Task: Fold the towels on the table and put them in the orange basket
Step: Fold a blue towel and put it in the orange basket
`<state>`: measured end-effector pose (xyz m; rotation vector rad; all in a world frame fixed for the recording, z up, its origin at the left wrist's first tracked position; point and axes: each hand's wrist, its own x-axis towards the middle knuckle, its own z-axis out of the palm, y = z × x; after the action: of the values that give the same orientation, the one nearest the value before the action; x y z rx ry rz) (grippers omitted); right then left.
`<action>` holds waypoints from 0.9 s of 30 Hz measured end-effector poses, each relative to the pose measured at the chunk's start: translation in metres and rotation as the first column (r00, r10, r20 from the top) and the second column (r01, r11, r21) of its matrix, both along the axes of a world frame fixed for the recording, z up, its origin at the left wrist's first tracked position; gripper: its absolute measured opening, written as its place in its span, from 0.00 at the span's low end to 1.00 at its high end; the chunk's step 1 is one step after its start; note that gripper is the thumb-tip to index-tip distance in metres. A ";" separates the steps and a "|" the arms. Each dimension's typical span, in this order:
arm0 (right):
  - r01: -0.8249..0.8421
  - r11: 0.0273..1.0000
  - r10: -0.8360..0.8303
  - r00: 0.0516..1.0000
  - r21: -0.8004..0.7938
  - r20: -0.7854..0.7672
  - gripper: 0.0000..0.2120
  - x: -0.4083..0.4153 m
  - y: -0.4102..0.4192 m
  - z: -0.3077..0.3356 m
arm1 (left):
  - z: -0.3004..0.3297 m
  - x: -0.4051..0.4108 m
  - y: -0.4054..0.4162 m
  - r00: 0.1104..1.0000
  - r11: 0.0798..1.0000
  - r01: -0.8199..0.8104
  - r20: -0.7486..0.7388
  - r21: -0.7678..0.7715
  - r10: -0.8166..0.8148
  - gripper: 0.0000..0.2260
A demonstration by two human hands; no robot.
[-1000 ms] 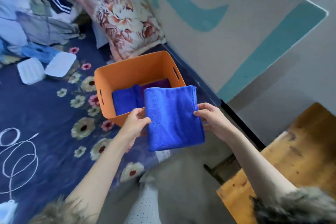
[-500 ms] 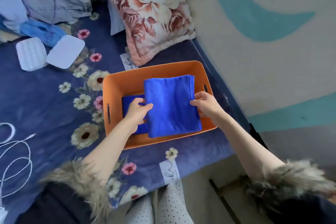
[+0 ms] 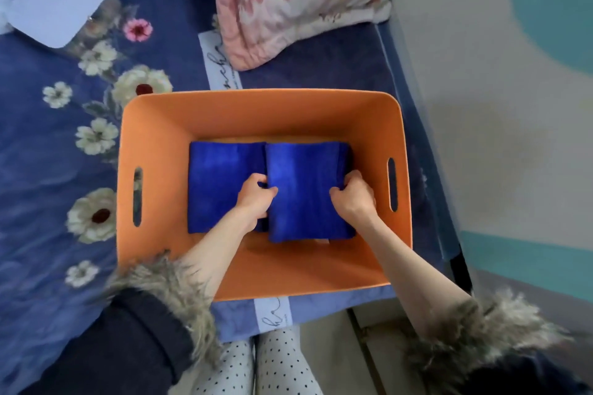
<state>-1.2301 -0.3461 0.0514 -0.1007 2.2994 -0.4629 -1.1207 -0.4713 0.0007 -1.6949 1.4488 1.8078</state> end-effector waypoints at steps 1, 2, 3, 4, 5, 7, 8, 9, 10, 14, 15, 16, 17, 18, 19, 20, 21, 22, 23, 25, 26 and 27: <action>0.001 1.000 -0.001 1.000 0.013 0.001 0.13 0.000 -0.001 -0.002 | -0.002 -0.003 -0.001 1.000 1.000 -0.001 0.001 0.014 0.001 0.07; 0.001 1.000 -0.001 1.000 0.029 0.004 0.14 0.001 -0.001 -0.005 | -0.004 -0.006 -0.001 1.000 1.000 0.005 -0.001 0.023 -0.005 0.08; 0.002 0.999 -0.002 1.000 0.039 0.004 0.15 0.002 -0.002 -0.007 | -0.005 -0.008 -0.002 1.000 0.999 0.020 0.000 0.025 -0.020 0.09; 0.006 0.999 -0.006 1.000 0.050 0.000 0.16 0.002 -0.002 -0.009 | -0.007 -0.010 -0.003 0.999 0.999 0.036 0.003 0.027 -0.036 0.10; 0.015 0.998 -0.015 1.000 0.058 -0.009 0.16 0.002 -0.001 -0.012 | -0.007 -0.012 -0.003 0.999 0.998 0.050 0.005 0.032 -0.050 0.10; 0.044 0.997 -0.042 0.999 0.067 -0.018 0.14 0.001 -0.001 -0.014 | -0.010 -0.013 -0.003 0.998 0.997 0.059 0.008 0.046 -0.059 0.10; 0.083 0.995 -0.082 0.996 0.058 -0.017 0.12 0.000 -0.001 -0.014 | -0.013 -0.013 -0.004 0.998 0.997 0.064 0.009 0.047 -0.065 0.10; 0.139 0.989 -0.139 0.990 0.039 -0.009 0.10 -0.001 -0.001 -0.014 | -0.015 -0.011 -0.004 0.997 0.996 0.077 0.008 0.041 -0.078 0.11; 0.182 0.983 -0.183 0.983 0.029 0.006 0.09 0.000 -0.001 -0.012 | -0.016 -0.008 -0.003 0.994 0.994 0.106 0.005 0.015 -0.106 0.11; -0.094 0.990 0.107 0.986 0.102 -0.128 0.25 0.008 0.003 -0.001 | -0.012 0.013 0.002 0.910 0.831 0.387 0.019 -0.399 -0.414 0.15; -0.229 0.964 0.248 0.958 0.139 -0.146 0.32 0.011 0.004 0.002 | -0.008 0.018 0.004 0.833 0.703 0.498 0.055 -0.507 -0.550 0.19; -0.369 0.908 0.399 0.906 0.199 -0.142 0.38 0.012 0.005 0.004 | -0.005 0.020 0.005 0.699 0.525 0.632 0.126 -0.570 -0.704 0.25; -0.515 0.806 0.562 0.821 0.292 -0.103 0.43 0.012 0.005 0.002 | -0.004 0.020 0.006 0.515 0.309 0.754 0.229 -0.580 -0.826 0.34; -0.638 0.662 0.707 0.705 0.393 -0.045 0.47 0.011 0.005 -0.003 | -0.005 0.017 0.006 0.330 0.098 0.823 0.332 -0.559 -0.884 0.41; -0.720 0.502 0.815 0.580 0.480 0.017 0.51 0.009 0.003 -0.010 | -0.009 0.012 0.005 0.190 -0.074 0.840 0.419 -0.538 -0.888 0.47; -0.756 0.359 0.879 0.472 0.547 0.075 0.54 0.005 0.002 -0.018 | -0.014 0.006 0.003 0.096 -0.204 0.831 0.494 -0.518 -0.864 0.51; -0.763 0.258 0.909 0.400 0.593 0.120 0.56 0.001 0.002 -0.027 | -0.020 0.001 0.001 0.039 -0.287 0.822 0.551 -0.492 -0.833 0.53; -0.761 0.205 0.917 0.369 0.615 0.150 0.57 -0.003 0.002 -0.036 | -0.026 -0.003 -0.002 0.008 -0.328 0.823 0.587 -0.463 -0.810 0.55; -0.758 0.181 0.919 0.358 0.627 0.167 0.56 -0.005 0.003 -0.045 | -0.032 -0.007 -0.005 -0.003 -0.334 0.835 0.603 -0.437 -0.798 0.57; -0.751 0.182 0.914 0.368 0.634 0.173 0.56 -0.009 0.007 -0.061 | -0.042 -0.010 -0.006 -0.001 -0.306 0.866 0.611 -0.395 -0.792 0.58; -0.750 0.188 0.911 0.374 0.635 0.173 0.56 -0.010 0.008 -0.069 | -0.047 -0.011 -0.005 0.001 -0.295 0.876 0.611 -0.383 -0.791 0.58; -0.748 0.196 0.908 0.383 0.634 0.172 0.57 -0.011 0.009 -0.077 | -0.051 -0.011 -0.003 0.001 -0.288 0.882 0.613 -0.373 -0.790 0.57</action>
<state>-1.2411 -0.3371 -0.0255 -1.1019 2.0594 0.9905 -1.1322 -0.4746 -0.0503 -0.2206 2.4678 0.1259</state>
